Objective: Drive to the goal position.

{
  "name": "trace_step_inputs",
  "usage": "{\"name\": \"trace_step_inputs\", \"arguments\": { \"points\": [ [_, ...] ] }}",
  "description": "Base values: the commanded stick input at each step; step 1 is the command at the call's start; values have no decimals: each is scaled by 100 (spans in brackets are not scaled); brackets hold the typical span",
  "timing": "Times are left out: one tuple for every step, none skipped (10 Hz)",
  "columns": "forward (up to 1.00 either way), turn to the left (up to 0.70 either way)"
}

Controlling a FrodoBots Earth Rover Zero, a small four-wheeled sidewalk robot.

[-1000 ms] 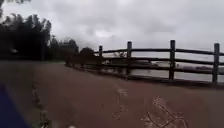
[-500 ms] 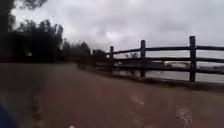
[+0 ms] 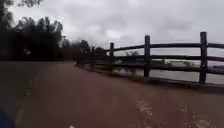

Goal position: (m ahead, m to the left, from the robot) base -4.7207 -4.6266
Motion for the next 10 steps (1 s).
{"name": "trace_step_inputs", "arguments": {
  "points": [
    [70, 4],
    [70, 15],
    [70, 32],
    [70, 34],
    [70, 35],
    [70, 35],
    [31, 7],
    [2, 0],
    [0, 0],
    [0, 4]
  ]
}}
